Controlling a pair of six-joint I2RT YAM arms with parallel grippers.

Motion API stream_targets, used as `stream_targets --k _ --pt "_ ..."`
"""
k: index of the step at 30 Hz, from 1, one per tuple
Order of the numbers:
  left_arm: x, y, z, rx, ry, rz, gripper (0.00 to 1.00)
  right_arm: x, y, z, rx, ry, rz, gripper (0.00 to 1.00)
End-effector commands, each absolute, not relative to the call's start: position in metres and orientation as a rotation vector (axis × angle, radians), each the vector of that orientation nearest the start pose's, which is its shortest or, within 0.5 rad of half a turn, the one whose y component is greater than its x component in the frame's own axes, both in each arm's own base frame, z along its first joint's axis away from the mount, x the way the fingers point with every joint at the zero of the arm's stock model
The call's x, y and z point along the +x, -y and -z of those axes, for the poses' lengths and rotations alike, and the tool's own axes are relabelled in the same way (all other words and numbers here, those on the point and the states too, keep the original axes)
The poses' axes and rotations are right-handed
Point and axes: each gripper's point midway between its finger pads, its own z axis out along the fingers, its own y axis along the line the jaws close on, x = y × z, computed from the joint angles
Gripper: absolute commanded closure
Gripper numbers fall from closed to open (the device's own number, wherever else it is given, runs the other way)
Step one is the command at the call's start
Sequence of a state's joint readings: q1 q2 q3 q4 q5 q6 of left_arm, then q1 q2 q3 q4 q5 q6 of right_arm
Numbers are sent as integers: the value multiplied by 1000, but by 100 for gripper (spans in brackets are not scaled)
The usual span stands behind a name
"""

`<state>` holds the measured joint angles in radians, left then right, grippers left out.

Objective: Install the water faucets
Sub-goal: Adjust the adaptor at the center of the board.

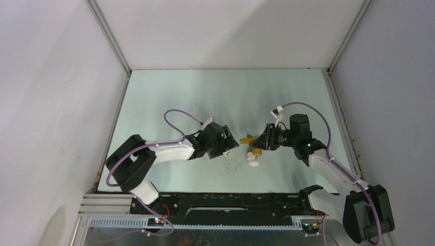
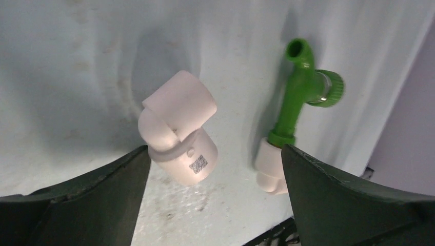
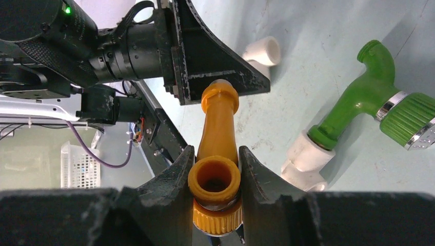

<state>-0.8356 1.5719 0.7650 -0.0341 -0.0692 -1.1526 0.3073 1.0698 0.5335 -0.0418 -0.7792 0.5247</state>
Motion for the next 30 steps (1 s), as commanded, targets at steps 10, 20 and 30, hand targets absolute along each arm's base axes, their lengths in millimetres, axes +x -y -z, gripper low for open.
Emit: stream_targets --k 10,20,30 --pt "243 330 -71 -142 -2447 901 0 217 -205 -148 -209 -2211 -1232 100" --pt "261 263 -59 180 -2571 1012 12 212 -233 -116 -197 -2345 -1333 100" --pt "281 290 -46 418 -2605 1336 29 205 -251 -72 -158 -2494 -1359 100"
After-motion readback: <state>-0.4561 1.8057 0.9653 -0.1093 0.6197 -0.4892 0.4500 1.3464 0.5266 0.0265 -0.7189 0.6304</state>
